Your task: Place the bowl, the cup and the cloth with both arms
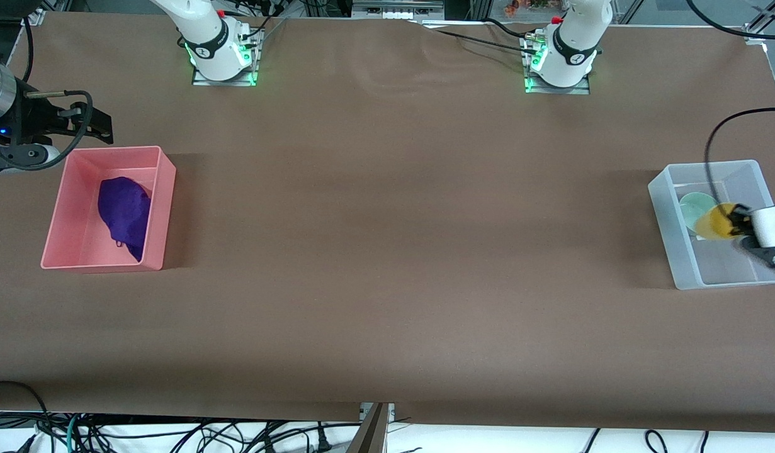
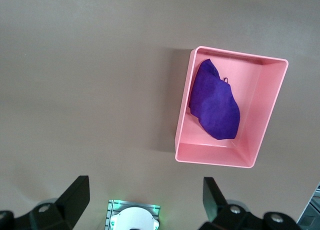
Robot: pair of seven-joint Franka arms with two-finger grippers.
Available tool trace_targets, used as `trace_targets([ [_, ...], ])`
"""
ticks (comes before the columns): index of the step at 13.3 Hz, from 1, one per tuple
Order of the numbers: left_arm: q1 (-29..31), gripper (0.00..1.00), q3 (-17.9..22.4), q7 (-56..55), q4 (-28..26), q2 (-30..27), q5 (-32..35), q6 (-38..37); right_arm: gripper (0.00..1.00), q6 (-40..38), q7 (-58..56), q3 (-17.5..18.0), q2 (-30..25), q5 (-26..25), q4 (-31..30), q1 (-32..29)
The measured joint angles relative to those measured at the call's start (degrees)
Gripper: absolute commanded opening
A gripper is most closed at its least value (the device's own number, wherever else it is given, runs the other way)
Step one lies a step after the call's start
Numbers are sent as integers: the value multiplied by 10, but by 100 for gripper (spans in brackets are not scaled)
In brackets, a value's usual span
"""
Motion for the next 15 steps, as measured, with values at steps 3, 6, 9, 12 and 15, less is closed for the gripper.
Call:
trace_targets([
  [3,74,0,1,62,-27,29,0,55,100,3,0,0,0,0,0,0],
  [6,102,68,-1,67,-68,50,-8,120,100,4,-1,0,0,0,0,0],
  [9,101,100,-12,67,-72,51,-14,131,100,5,-1,0,0,0,0,0],
  [12,100,100,-39,67,-64,27,-14,129,100,6,-1,0,1,0,0,0],
  [15,98,100,-95,38,-41,-11,-16,64,100,6,-1,0,1,0,0,0],
])
